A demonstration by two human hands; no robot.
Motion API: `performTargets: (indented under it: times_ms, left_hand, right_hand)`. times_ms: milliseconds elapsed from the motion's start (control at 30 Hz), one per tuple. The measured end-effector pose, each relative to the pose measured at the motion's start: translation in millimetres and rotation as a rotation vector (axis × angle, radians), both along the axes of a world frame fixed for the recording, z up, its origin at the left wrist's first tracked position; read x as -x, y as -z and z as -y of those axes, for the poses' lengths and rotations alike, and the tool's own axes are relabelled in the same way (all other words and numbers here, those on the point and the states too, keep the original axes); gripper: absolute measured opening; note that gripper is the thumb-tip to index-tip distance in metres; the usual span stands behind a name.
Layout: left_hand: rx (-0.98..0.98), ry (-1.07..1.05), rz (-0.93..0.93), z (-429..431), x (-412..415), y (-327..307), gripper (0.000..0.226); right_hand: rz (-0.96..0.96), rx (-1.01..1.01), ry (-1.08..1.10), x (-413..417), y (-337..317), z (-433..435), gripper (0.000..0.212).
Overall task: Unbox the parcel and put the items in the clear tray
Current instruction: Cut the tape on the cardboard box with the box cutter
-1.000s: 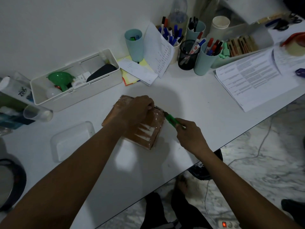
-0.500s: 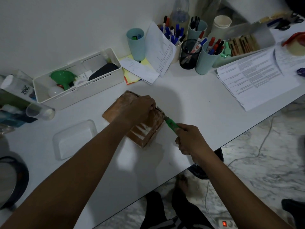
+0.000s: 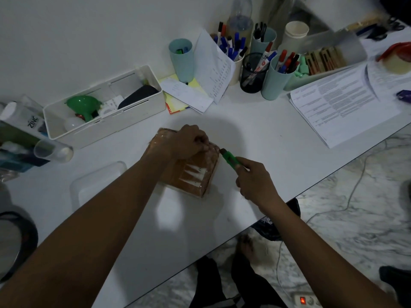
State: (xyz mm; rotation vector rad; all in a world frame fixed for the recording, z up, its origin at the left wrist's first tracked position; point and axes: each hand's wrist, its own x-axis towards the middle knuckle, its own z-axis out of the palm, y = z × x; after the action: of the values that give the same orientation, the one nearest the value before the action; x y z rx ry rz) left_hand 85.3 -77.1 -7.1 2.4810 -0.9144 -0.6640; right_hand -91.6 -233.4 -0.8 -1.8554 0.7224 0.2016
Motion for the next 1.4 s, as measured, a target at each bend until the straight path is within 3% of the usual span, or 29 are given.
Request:
performTargets:
  times_ms: [200, 667, 800, 967, 1167, 1333, 1400]
  left_hand:
    - [0.070, -0.056, -0.023, -2.7, -1.7, 2.6, 0.014]
    - [0.067, -0.096, 0.219, -3.5, 20.9, 12.9, 0.021]
    - [0.036, -0.152, 0.269, -10.2, 35.6, 21.5, 0.027]
    - [-0.002, -0.245, 0.209, -11.9, 62.8, 32.1, 0.040]
    - [-0.074, -0.249, 0.373, -11.5, 75.3, 28.8, 0.057]
    - [-0.146, -0.198, 0.346, -13.5, 79.7, 28.5, 0.093]
    - [-0.125, -0.175, 0.339, -19.2, 79.3, 30.6, 0.095]
  right_hand:
    - [-0.001, -0.098, 0.024, -1.9, 2.8, -3.7, 0.034]
    - [0.011, 0.072, 0.039, -11.9, 3.6, 22.5, 0.022]
    - [-0.020, 0.162, 0.034, -20.2, 13.1, 24.5, 0.034]
    - [0.005, 0.124, 0.001, -26.7, 21.6, 23.0, 0.037]
    - [0.023, 0.008, -0.001, -41.3, 33.1, 27.7, 0.018]
    - [0.023, -0.307, -0.096, -49.7, 39.4, 29.3, 0.018]
    - [0.002, -0.359, -0.101, -55.8, 42.2, 31.3, 0.025]
